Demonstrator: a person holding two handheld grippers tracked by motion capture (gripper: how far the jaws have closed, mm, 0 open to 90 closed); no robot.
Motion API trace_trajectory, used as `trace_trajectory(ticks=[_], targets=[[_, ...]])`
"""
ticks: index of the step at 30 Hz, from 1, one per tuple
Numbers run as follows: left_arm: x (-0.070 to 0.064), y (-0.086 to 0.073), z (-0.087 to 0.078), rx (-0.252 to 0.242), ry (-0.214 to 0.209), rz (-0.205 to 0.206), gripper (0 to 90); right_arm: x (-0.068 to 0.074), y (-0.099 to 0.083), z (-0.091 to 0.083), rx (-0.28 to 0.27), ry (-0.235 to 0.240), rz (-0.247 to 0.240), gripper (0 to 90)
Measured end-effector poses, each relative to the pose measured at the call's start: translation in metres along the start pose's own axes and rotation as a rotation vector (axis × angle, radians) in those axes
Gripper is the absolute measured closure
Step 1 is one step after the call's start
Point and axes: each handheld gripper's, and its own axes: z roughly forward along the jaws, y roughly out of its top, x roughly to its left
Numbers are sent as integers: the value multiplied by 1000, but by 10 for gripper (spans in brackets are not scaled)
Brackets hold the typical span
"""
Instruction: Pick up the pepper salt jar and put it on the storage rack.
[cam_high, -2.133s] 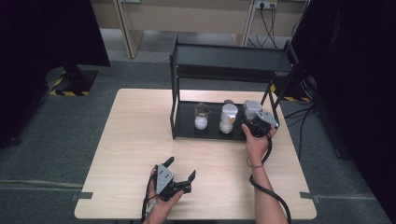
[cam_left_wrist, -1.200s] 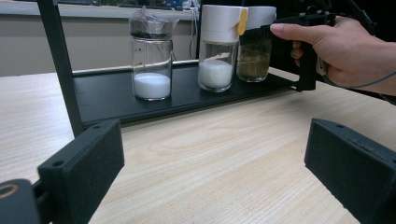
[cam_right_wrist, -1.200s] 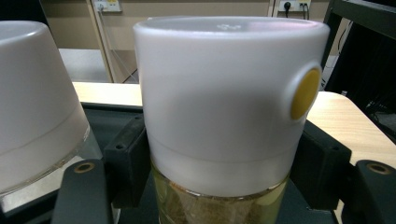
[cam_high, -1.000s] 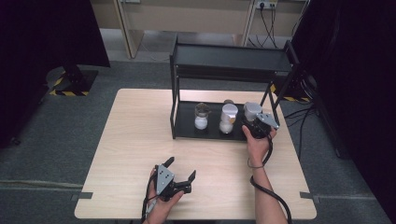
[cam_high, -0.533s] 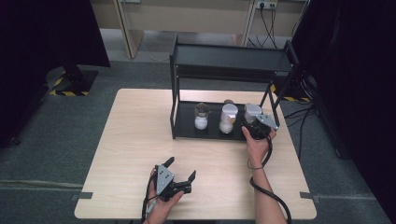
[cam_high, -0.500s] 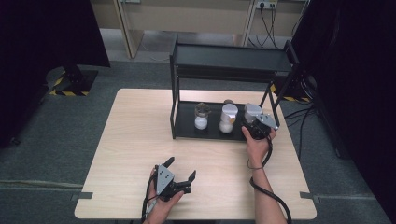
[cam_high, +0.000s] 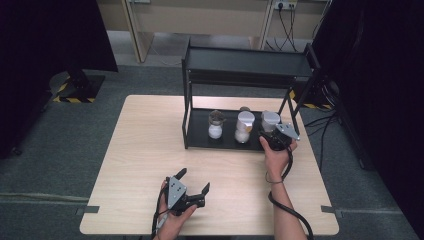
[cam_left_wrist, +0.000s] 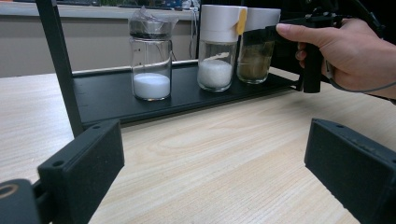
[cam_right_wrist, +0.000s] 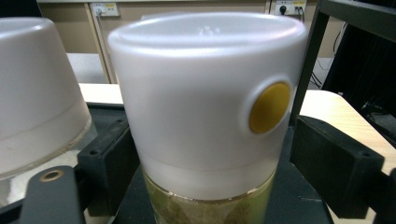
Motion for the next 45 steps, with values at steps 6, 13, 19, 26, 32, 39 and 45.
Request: trace_trajectory(ticks=[6,13,19,26,32,39,45], targets=[[0,0,0,-1,0,3,42,1,1,-4,-6,8,7,161],[0,0,0,0,-1,5,42,4,1,-8,-13,20,12,132],[0,0,0,1,-2,5,42,7,0,-13,-20,22,23,112],[-1,0,0,1,-1,7,42,10,-2,-16,-19,20,17,101],[-1,0,0,2,-1,8,42,11,0,-19,-21,17,14,91],[-1,0,0,2,-2,9,42,12,0,-22,-21,22,9,79],[-1,0,0,2,-2,9,42,12,1,-25,-20,23,4,71]])
